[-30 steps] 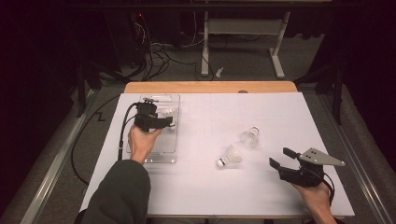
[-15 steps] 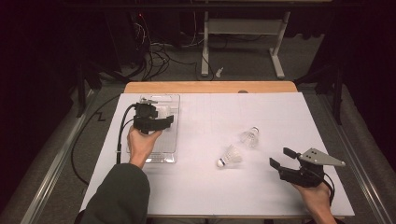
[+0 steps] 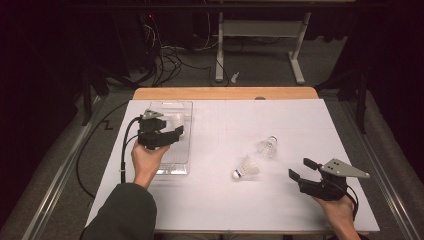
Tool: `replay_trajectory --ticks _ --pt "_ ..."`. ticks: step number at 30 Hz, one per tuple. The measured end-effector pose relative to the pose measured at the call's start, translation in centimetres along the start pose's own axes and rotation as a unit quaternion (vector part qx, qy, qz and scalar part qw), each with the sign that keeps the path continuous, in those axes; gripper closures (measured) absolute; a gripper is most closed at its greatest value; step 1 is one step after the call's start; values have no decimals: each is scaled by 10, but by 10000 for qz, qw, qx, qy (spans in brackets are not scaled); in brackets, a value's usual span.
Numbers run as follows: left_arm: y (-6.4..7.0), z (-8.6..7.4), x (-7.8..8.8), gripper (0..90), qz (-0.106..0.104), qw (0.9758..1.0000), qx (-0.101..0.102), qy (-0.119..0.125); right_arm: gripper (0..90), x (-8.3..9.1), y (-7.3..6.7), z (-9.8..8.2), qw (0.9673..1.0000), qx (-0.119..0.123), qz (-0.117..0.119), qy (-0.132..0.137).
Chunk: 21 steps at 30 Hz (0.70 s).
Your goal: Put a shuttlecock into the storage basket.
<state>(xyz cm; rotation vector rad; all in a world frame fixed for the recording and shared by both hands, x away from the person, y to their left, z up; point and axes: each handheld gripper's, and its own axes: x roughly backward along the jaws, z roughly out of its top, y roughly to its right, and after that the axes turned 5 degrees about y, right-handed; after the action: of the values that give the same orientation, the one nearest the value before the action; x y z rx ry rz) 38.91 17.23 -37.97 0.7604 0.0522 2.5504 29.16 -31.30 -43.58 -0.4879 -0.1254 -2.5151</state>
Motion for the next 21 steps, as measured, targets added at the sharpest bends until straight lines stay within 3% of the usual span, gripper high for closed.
replay_trajectory --ticks 11,21 --pt "6 -8 17 323 -115 9998 -26 188 311 0 0 0 10000 -4 -3 7" --pt "13 -15 28 325 -199 9991 -207 313 311 1 0 0 10000 -3 0 26"
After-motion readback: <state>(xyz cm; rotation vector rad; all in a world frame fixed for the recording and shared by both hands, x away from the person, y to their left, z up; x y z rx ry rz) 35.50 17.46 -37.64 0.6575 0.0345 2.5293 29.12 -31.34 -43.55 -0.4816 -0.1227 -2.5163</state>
